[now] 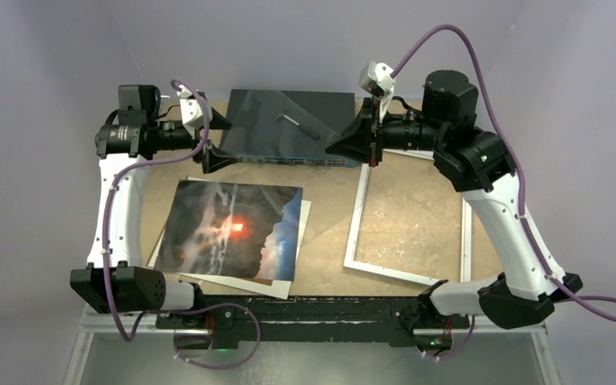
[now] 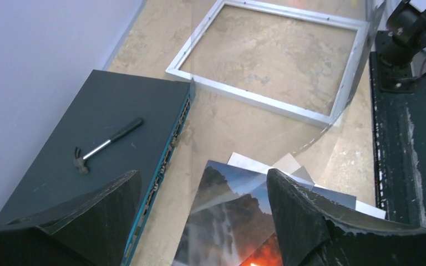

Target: Put the photo into the frame

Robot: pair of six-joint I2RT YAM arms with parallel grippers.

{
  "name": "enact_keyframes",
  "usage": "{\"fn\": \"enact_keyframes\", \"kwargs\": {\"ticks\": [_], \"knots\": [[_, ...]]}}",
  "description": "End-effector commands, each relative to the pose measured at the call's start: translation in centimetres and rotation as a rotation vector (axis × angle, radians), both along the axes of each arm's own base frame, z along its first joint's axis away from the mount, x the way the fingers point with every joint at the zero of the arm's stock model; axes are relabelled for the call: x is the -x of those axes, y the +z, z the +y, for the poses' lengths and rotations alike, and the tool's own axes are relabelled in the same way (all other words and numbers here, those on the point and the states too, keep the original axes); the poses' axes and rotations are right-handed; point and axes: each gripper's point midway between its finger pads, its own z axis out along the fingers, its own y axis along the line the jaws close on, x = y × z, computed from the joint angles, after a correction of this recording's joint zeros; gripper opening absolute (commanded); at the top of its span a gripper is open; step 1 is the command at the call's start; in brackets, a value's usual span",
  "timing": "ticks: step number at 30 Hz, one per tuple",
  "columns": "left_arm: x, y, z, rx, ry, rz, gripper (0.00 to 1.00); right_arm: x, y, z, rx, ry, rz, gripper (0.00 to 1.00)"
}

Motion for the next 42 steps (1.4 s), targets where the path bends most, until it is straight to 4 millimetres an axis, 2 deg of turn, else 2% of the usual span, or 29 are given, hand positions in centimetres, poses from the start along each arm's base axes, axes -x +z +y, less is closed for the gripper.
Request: {"fn": "enact_keyframes", "kwargs": {"ticks": [1,6,10,15,17,18,20,21,22,24,25,27,30,35,37,39,42], "knots": [[1.8,2.7,-0.9,0.080,-0.058,-0.011,0.75,-0.4,1.9,1.0,-0.054,0.048,-0.095,0.00],[2.4,2.9,-1.1,0.106,-0.068,0.025,0.57,-1.7,1.7,1.8,-0.052,0.053,-0.096,0.00],[2.4,2.8,-1.0,0.093,-0.052,0.017,0.34,-3.7,1.4,1.8,-0.040,-0.033,-0.101,0.00],[2.2,2.4,-0.8,0.083,-0.029,0.026,0.24,-5.9,1.4,1.7,-0.051,-0.139,-0.110,0.00],[2.0,2.4,-0.7,0.079,-0.020,0.025,0.15,-6.0,1.4,1.8,-0.074,-0.153,-0.094,0.00],[1.9,2.3,-0.7,0.076,-0.015,0.024,0.06,-6.2,1.3,1.9,-0.081,-0.156,-0.093,0.04],[1.9,2.4,-0.6,0.067,-0.006,0.011,0.00,-6.2,1.3,2.0,-0.096,-0.150,-0.097,0.10],[1.8,2.4,-0.5,0.061,0.001,0.001,0.00,-6.2,1.3,2.1,-0.103,-0.145,-0.098,0.18],[1.8,2.3,-0.4,0.058,0.007,-0.006,0.00,-6.2,1.3,2.2,-0.111,-0.142,-0.099,0.32],[1.7,2.5,-0.4,0.059,0.027,-0.013,0.00,-6.2,1.3,2.2,-0.122,-0.143,-0.095,0.70],[1.6,2.7,-0.4,0.068,0.039,-0.014,0.00,-6.4,1.3,2.2,-0.128,-0.161,-0.094,0.82],[1.3,3.7,-0.3,0.091,0.063,-0.045,0.00,-7.0,1.5,1.8,-0.146,-0.208,-0.106,0.95],[1.2,4.8,-0.4,0.112,0.084,-0.083,0.00,-7.7,1.7,0.7,-0.168,-0.291,-0.129,0.99],[0.5,5.8,-0.2,0.136,0.119,-0.095,0.00,-9.3,2.2,-3.1,-0.262,-0.443,-0.124,0.99],[0.2,5.9,-0.1,0.137,0.138,-0.099,0.00,-9.8,1.5,-4.5,-0.299,-0.476,-0.087,0.99],[-0.2,5.5,0.1,0.131,0.157,-0.091,0.00,-10.2,-0.2,-5.1,-0.317,-0.499,-0.038,0.99],[-1.0,2.6,0.9,0.058,0.198,-0.076,0.00,-10.1,-2.9,-4.5,-0.317,-0.468,0.018,0.99]]}}
